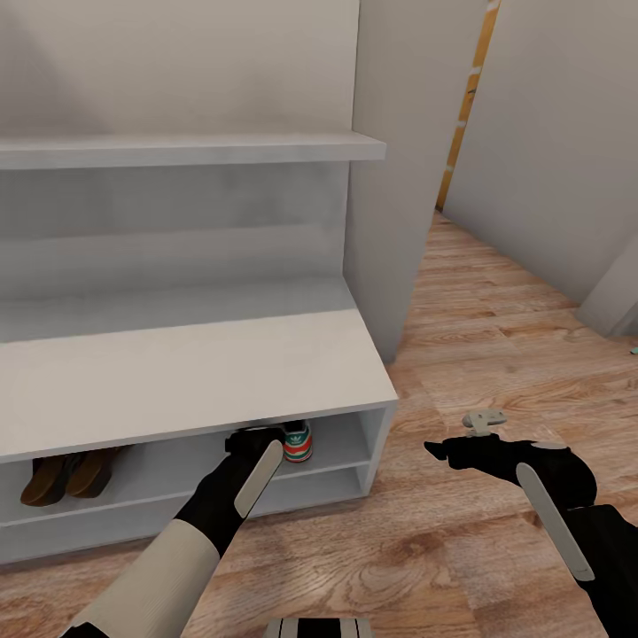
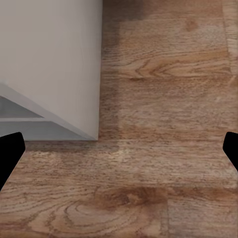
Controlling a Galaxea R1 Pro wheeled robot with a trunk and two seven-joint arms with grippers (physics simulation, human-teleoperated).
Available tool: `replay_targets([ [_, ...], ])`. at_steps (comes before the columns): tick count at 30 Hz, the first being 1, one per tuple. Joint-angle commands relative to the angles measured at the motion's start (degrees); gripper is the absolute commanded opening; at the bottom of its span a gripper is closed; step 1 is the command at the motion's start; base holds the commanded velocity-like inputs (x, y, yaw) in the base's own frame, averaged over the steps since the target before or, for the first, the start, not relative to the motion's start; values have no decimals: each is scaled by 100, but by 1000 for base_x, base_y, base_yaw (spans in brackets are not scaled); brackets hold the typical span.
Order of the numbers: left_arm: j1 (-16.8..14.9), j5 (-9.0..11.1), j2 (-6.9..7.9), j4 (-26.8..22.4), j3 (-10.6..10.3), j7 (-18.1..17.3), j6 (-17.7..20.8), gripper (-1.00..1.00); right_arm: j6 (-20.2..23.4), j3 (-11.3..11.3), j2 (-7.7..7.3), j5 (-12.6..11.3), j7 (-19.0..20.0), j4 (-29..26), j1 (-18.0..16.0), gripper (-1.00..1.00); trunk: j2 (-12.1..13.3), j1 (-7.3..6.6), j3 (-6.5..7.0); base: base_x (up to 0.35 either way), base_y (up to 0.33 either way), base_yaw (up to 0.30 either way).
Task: Pick up the two gym shoes and the two sandals from the corridor floor and place them onto the hallstand (shoe rack) in the corridor, making sure they are on the rack and not on the floor. Arrange them so the two gym shoes are next to each other and the two sandals are next to each other.
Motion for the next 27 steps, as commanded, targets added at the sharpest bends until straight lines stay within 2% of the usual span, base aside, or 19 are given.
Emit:
replay_targets([
  [1,0,0,0,0,0,0,0,100,0,0,2,0,0,0,0,100,0,0,0,0,0,0],
  [27,2,1,0,0,0,0,-7,100,0,9,9,0,0,1,9,100,0,0,0,-37,0,0],
])
